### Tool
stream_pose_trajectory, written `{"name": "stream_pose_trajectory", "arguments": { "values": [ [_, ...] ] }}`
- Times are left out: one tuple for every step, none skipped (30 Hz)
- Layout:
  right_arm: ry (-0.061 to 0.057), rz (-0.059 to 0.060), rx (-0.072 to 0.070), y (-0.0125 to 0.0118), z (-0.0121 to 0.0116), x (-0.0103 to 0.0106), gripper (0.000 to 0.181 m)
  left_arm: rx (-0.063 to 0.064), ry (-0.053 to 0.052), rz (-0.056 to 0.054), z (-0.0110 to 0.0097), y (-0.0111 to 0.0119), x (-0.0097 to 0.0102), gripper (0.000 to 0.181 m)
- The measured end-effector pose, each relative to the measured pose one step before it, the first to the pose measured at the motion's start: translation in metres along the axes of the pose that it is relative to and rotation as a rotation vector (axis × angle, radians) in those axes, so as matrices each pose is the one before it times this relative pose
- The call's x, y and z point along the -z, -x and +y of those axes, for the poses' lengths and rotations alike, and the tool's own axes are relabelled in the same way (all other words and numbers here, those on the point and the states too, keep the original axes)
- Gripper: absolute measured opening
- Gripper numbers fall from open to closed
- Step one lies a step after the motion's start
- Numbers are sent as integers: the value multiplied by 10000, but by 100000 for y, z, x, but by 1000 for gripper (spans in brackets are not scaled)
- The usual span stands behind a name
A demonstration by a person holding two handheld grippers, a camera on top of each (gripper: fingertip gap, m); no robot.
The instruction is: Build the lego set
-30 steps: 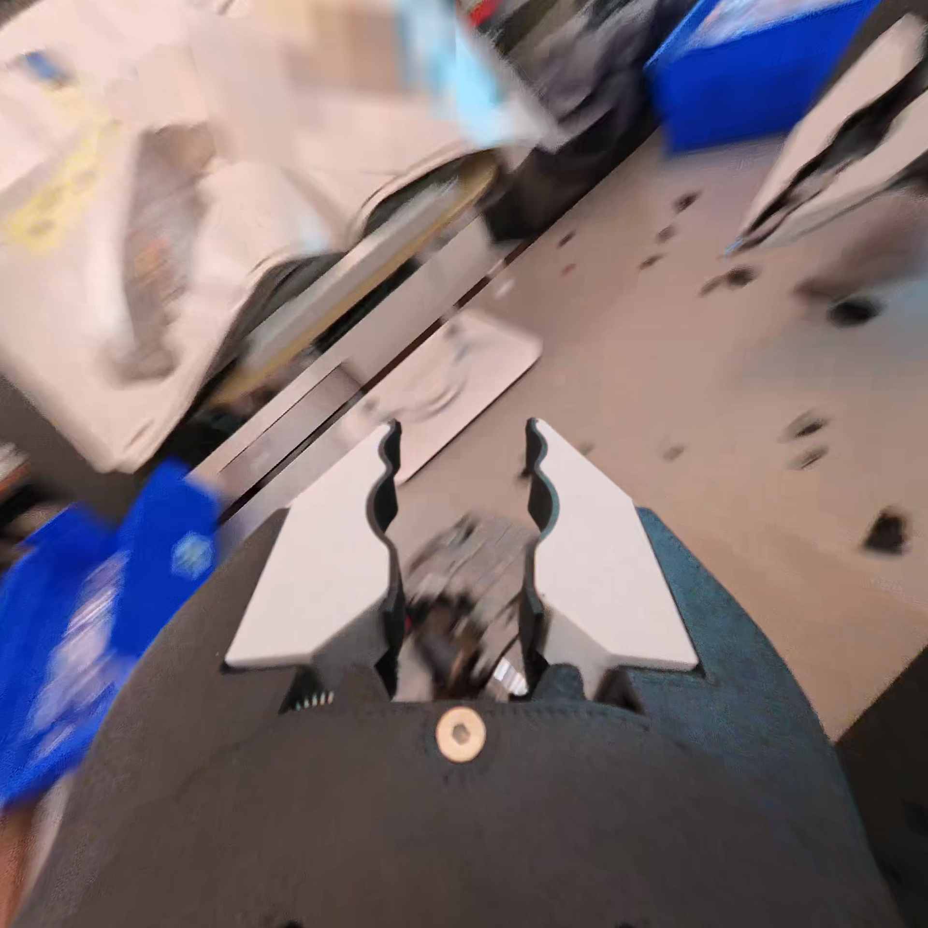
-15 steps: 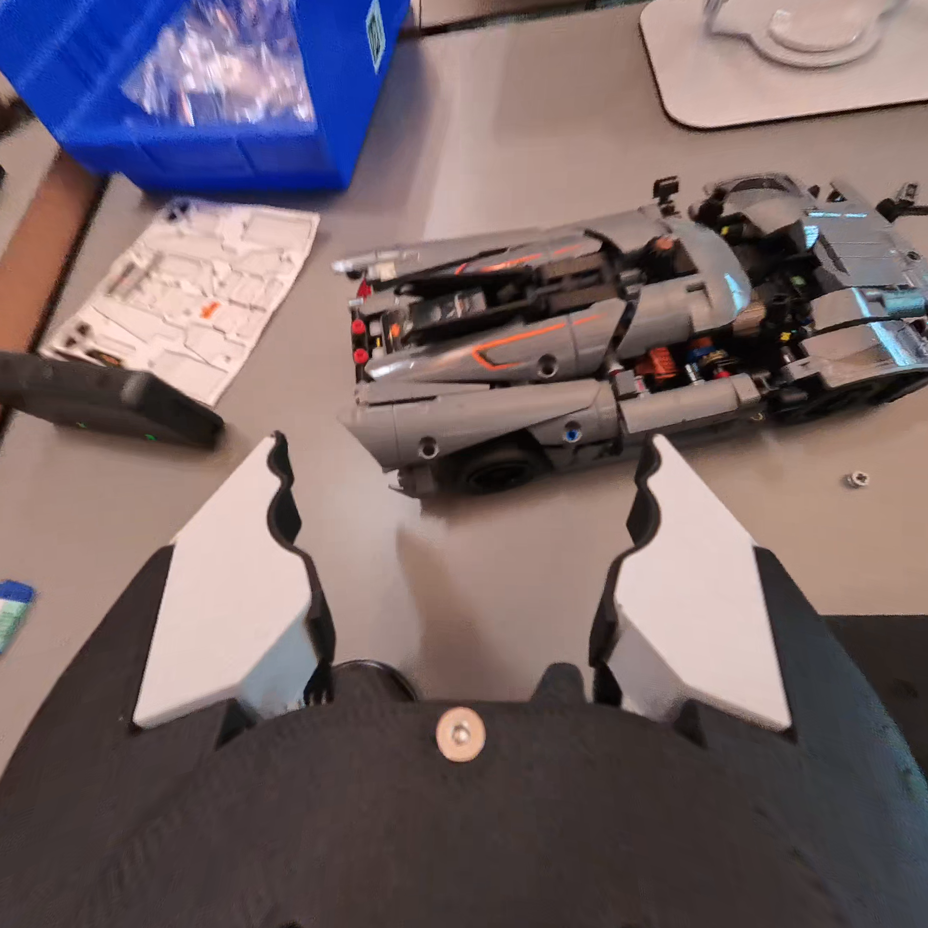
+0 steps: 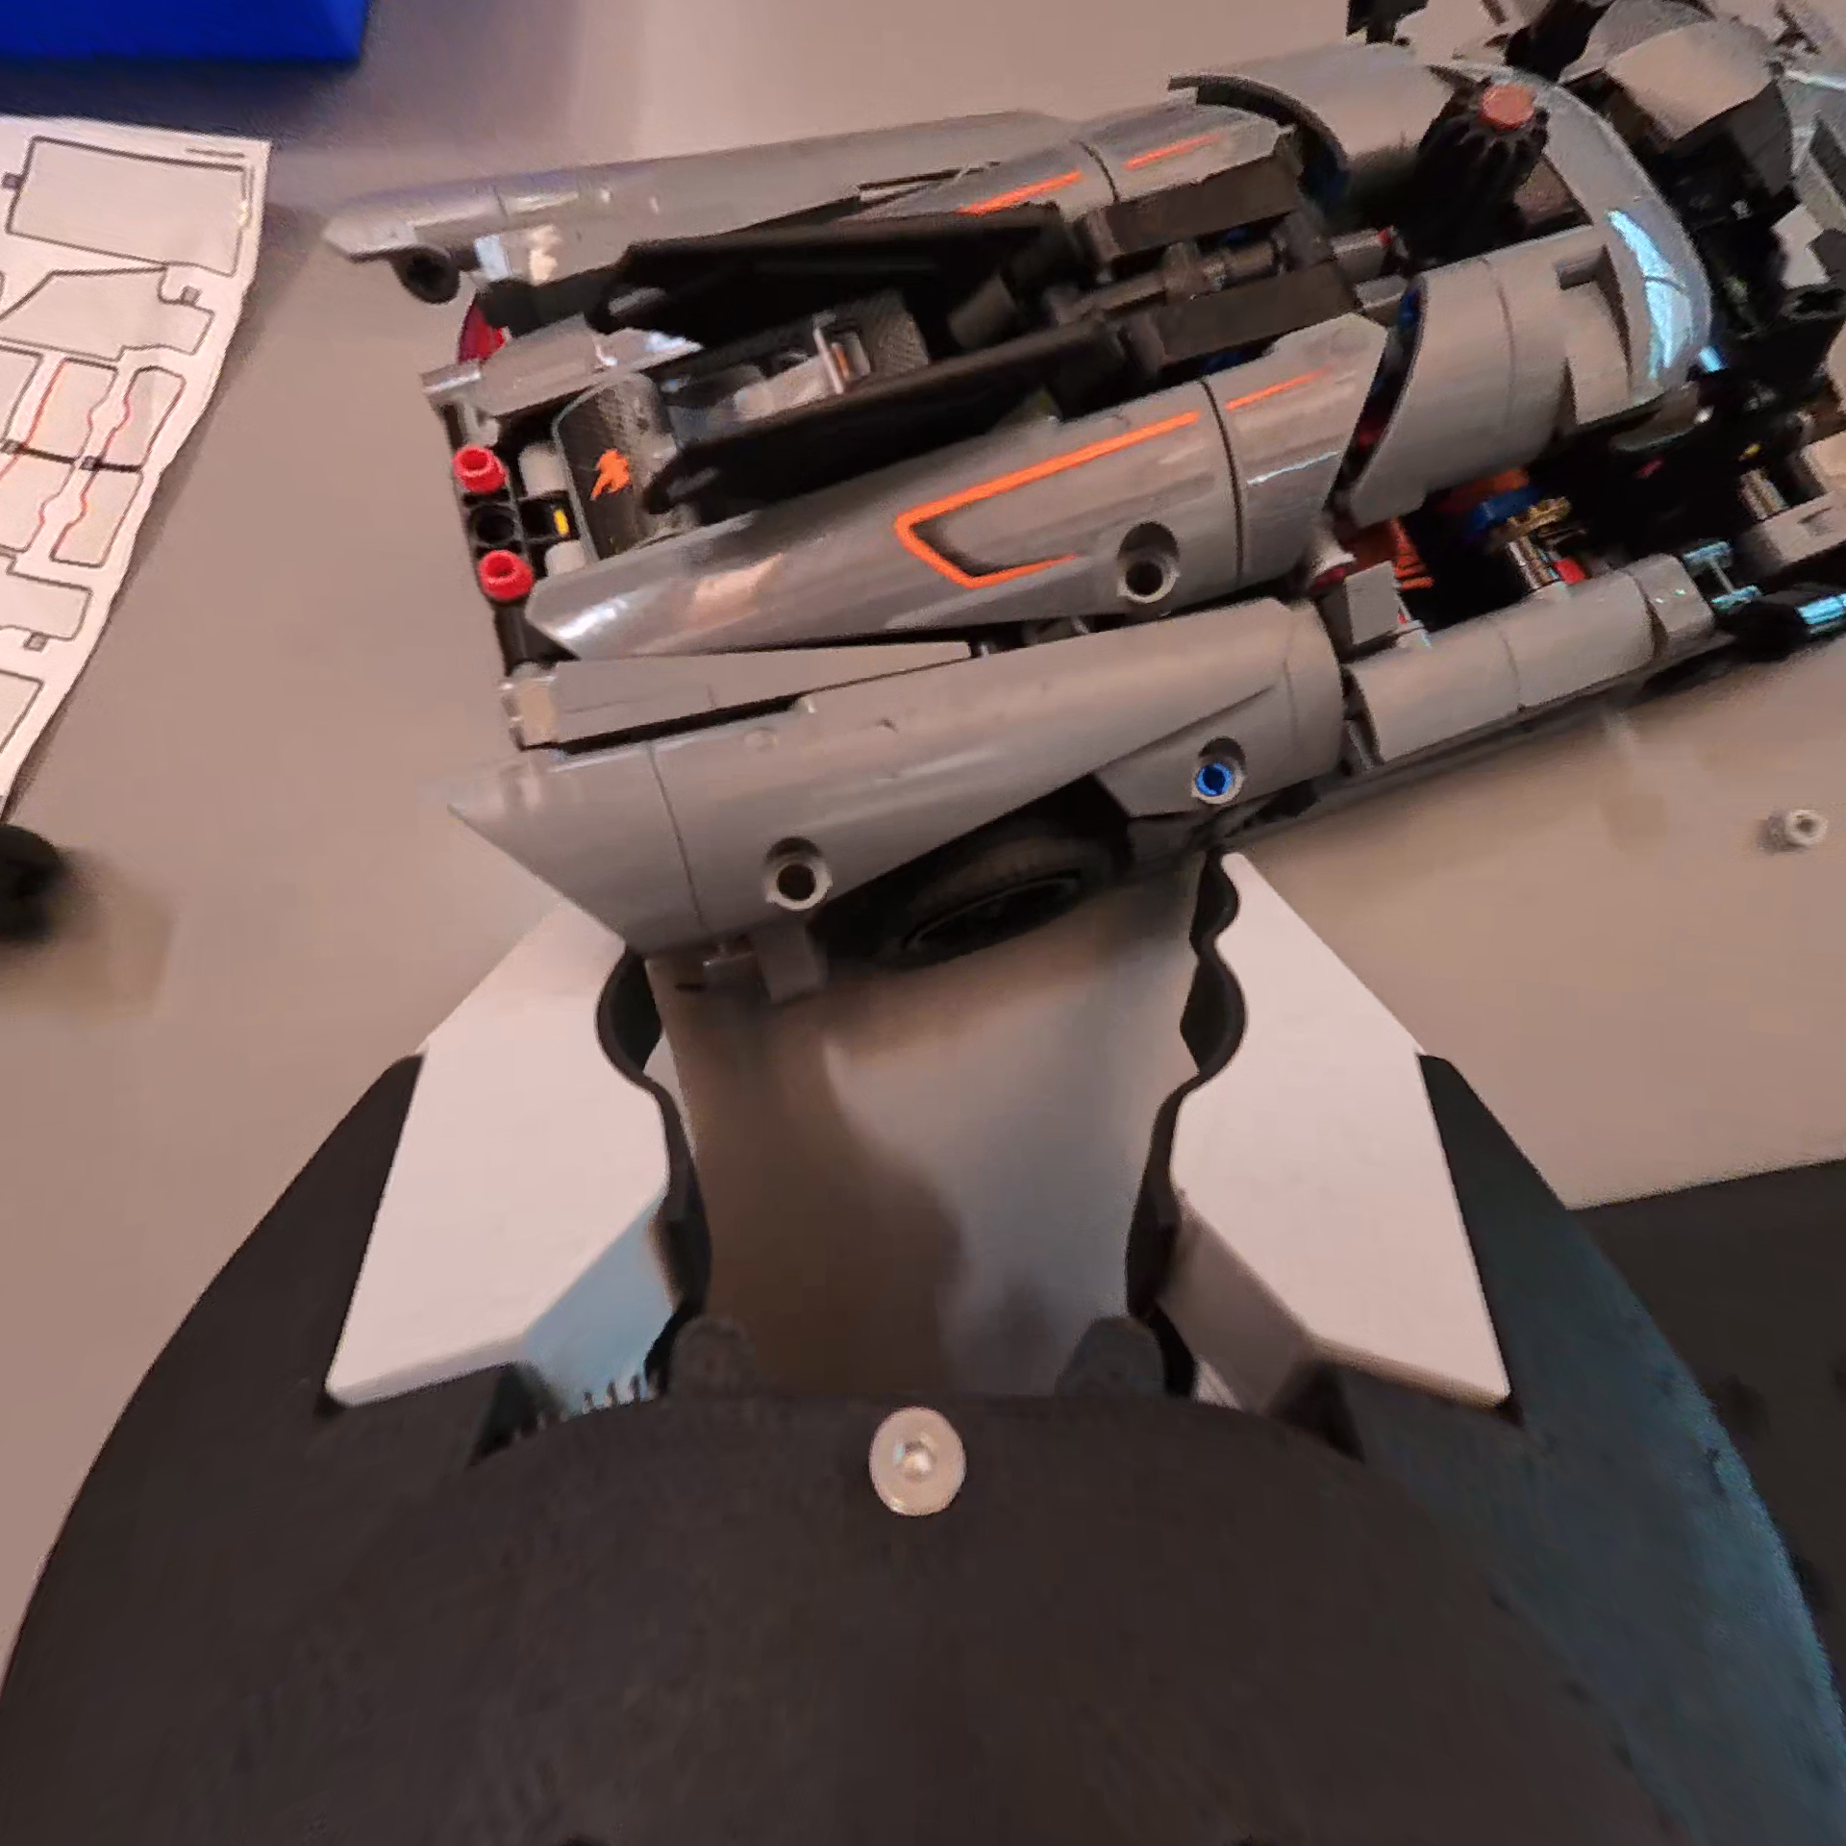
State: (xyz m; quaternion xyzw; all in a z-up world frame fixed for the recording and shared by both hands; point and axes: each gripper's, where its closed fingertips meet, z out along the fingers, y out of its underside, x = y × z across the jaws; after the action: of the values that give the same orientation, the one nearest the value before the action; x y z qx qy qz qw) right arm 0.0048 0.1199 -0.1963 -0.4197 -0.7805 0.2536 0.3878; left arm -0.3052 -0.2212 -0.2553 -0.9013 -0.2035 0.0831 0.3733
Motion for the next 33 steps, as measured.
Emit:
{"name": "stream_pose_trajectory", "arguments": {
  "values": [
    [16,-17,-1,26,31,-30,7,23,-112,219,-207,-458,3,102],
    [22,-14,6,29,40,-33,7,-32,-75,182,-127,-513,-80,98],
    [23,-4,8,9,55,-37,7,-121,6,128,17,-495,-105,92],
    [20,-2,-5,-19,48,-12,7,-53,129,146,194,-514,-196,87],
    [10,3,-14,-16,37,3,7,-54,-61,44,-162,-392,-168,90],
    [1,7,-9,-37,3,15,7,-47,13,78,-129,-462,-190,91],
    [-6,9,0,-17,-20,30,7,-129,37,81,-133,-487,-159,90],
    [-8,6,6,-5,-21,22,7,-105,31,114,-182,-551,-188,88],
    [-1,3,7,5,-19,4,7,-68,11,104,-236,-568,-270,89],
    [5,5,10,3,-3,3,7,-180,91,-74,-90,-314,-294,91],
    [-2,3,6,-1,-11,12,7,-229,127,-123,-48,-237,-255,91],
    [-15,-7,-7,18,-39,22,7,-149,101,-59,-102,-253,-200,92],
    [-25,-10,-12,14,-55,22,7,-16,40,76,-139,-263,-69,89],
    [-28,-6,-11,-1,-54,20,8,27,-46,168,-200,-307,-46,87],
    [-18,-4,-13,-3,-21,16,8,27,-83,146,-201,-280,-95,85],
    [-11,-2,-13,-5,-8,7,8,-18,-53,90,-150,-282,-127,85],
    [-14,-5,-15,-13,8,-13,8,-41,9,34,-110,-359,-120,85],
    [-9,-16,-24,2,4,-11,8,-69,45,39,-98,-418,-119,86],
    [-5,-14,-19,7,11,-15,8,-163,54,-18,-91,-338,-144,82],
    [-13,-5,-10,0,-4,0,7,-141,52,16,-120,-338,-133,78],
    [-28,-13,-24,9,-27,-3,7,-40,82,89,-140,-420,-83,75],
    [-43,-35,-47,21,-28,-10,7,32,111,111,-169,-447,-55,72],
    [-32,-39,-49,26,-14,-24,7,-57,111,59,-138,-384,-95,70],
    [6,-7,-20,-7,38,-12,7,-193,123,-32,-74,-290,-146,67],
    [26,25,17,-36,39,12,7,-152,124,-20,-59,-309,-146,66],
    [5,25,21,-30,-4,38,7,-80,97,58,-99,-392,-80,64],
    [-15,10,4,-12,-39,22,7,-39,58,126,-162,-451,-87,65],
    [0,6,1,-5,-15,19,7,-85,63,63,-131,-349,-129,64],
    [12,10,14,7,-10,11,7,-142,109,-37,-49,-223,-78,61],
    [-18,15,18,-2,-81,42,7,-71,103,152,-96,-501,-28,61],
    [-65,-3,-6,19,-128,56,7,-104,41,143,-163,-514,-94,62],
    [-52,-27,-40,9,-62,30,7,-104,-1,99,-208,-470,-165,62],
    [-11,-8,-32,-23,21,21,7,-113,0,126,-220,-548,-162,63]
  ]
}}
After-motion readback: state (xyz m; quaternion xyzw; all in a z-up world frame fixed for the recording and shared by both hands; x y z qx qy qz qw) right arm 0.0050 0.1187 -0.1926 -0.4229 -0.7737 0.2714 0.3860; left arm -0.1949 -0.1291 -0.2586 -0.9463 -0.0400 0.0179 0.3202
